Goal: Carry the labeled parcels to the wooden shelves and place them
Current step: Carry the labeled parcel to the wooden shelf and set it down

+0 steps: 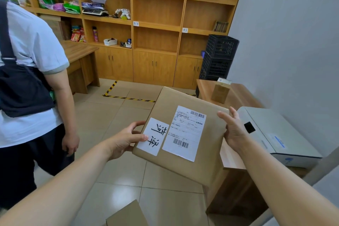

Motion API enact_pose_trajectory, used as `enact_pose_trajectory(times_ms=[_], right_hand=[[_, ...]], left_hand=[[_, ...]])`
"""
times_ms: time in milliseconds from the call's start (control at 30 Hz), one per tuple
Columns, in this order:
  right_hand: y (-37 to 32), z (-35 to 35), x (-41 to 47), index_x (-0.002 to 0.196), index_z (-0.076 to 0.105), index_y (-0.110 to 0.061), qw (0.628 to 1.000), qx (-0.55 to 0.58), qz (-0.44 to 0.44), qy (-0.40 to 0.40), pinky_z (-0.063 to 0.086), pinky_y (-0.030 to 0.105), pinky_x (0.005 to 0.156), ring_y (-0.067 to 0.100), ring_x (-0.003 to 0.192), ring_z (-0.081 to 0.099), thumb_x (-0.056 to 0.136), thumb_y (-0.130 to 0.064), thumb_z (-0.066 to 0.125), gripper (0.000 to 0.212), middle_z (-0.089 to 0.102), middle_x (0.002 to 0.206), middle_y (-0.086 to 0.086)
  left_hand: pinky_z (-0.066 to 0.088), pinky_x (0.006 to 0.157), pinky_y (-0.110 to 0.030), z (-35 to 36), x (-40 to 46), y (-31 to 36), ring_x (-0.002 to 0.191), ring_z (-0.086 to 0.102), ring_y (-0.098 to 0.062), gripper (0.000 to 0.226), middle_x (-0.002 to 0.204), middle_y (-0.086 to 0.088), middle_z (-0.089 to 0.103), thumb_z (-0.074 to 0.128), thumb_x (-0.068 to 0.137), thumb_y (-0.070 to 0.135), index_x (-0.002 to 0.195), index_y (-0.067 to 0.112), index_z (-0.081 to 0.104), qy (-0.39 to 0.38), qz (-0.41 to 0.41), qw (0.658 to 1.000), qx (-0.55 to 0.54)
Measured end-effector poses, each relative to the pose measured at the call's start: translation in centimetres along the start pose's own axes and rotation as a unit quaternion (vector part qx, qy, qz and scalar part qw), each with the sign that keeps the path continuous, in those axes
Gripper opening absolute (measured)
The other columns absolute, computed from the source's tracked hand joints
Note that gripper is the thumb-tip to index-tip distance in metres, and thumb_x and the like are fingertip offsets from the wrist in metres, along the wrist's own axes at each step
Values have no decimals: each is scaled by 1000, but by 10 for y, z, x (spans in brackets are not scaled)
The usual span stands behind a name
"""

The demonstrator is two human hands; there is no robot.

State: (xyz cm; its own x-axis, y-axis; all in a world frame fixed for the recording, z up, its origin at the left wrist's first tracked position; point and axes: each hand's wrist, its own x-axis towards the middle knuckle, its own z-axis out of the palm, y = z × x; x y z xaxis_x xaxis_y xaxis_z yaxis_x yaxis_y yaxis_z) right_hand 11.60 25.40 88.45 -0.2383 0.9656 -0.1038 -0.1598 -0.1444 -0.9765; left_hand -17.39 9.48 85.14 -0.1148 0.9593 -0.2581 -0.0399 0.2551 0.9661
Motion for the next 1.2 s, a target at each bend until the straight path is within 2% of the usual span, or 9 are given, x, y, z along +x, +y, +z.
enact_pose_trajectory(times_ms=[200,333,400,567,700,933,1033,1100,1200], right_hand=[[38,3,85,146,17,-31,997,-64,31,-43,45,35,71,18,102,56,78,-16,71,88,50,133,7],[43,6,160,144,18,-37,989,-117,39,-87,46,44,95,21,118,53,52,-41,79,111,46,138,2],[37,7,200,145,17,-37,984,-144,30,-101,47,41,92,22,122,51,46,-46,78,116,44,140,1],[21,12,290,144,20,-36,975,-181,-25,-130,43,38,102,15,120,49,71,-20,76,94,45,137,0],[10,25,340,142,25,-36,972,-185,-60,-135,41,37,104,11,122,45,74,-11,73,87,44,135,-9],[2,53,424,143,24,-36,973,-177,-77,-128,41,32,98,8,118,44,75,-7,70,87,42,134,-12],[0,72,463,142,24,-36,975,-171,-77,-122,43,32,96,6,111,47,76,-5,69,86,42,130,-13],[-1,88,493,141,24,-37,975,-171,-82,-119,41,27,89,3,107,47,76,-4,69,85,42,128,-13],[-2,122,543,141,24,-38,975,-171,-90,-105,43,32,96,10,119,45,74,-6,70,88,42,134,-11]], left_hand=[[53,65,-36,-8,91,14,91,64,-25,65,110,-14,63,77,53,27,109,39,46,77,9,997,-31],[51,62,-33,-11,169,33,82,64,-21,66,102,-11,66,73,62,22,120,32,43,141,18,988,-66],[51,63,-33,-12,210,46,79,63,-20,57,100,-9,67,73,74,14,120,30,43,168,21,981,-90],[51,65,-34,-9,299,75,79,63,-21,46,96,-7,68,67,81,10,117,25,43,212,28,967,-137],[48,62,-32,-15,350,95,79,63,-18,43,94,-4,68,67,81,12,116,22,45,232,39,962,-138],[50,72,-32,-45,436,120,95,64,-20,58,124,-7,58,67,82,14,133,16,40,231,77,966,-83],[46,86,-33,-66,477,131,105,58,-22,71,122,-9,57,73,72,21,134,18,39,228,86,968,-55],[44,83,-30,-84,504,141,107,57,-21,66,115,-5,60,72,75,19,132,20,40,221,94,970,-34],[48,85,-30,-124,546,155,106,59,-17,63,111,4,63,70,79,13,133,22,39,213,108,971,7]])
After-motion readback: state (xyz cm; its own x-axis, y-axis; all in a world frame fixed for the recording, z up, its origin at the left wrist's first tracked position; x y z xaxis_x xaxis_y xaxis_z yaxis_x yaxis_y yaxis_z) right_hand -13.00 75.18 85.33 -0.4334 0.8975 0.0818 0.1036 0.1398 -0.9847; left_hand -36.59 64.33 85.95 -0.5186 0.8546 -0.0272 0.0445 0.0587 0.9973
